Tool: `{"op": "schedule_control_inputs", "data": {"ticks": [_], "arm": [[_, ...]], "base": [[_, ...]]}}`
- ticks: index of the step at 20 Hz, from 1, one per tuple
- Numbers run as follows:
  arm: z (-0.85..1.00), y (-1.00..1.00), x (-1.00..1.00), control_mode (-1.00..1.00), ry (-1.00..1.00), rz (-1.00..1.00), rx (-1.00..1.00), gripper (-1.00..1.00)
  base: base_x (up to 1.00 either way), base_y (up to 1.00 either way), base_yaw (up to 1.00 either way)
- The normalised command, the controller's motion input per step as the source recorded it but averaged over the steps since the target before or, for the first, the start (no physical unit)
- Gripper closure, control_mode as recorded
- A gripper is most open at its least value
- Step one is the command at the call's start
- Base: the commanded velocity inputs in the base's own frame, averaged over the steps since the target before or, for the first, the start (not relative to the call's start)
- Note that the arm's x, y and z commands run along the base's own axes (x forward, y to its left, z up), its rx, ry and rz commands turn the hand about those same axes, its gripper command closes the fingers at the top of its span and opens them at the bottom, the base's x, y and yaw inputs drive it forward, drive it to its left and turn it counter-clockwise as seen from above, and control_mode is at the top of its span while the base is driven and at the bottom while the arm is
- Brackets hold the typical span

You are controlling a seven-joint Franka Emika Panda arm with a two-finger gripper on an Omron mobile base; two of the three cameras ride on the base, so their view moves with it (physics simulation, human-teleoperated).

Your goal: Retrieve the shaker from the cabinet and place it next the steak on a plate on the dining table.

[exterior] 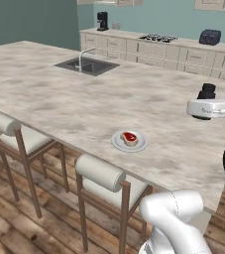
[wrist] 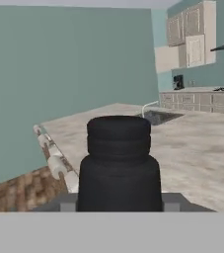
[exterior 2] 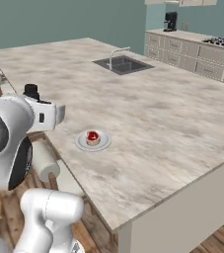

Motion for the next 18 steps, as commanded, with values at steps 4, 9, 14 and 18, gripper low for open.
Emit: {"op": "schedule_control_inputs", "data": {"ticks": [4,9,14,18], "arm": [[-0.29,-0.54,0.94,-1.0,0.04,0.41,0.01,1.0],[-0.4,-0.36,0.76,-1.0,-0.07,0.45,-0.01,1.0],[-0.53,-0.12,0.56,-1.0,-0.08,0.42,-0.12,1.0],[-0.53,-0.12,0.36,-1.0,0.0,0.34,-0.06,1.0]], "base": [[0.0,0.0,0.0],[0.0,0.0,0.0],[0.0,0.0,0.0],[0.0,0.0,0.0]]}}
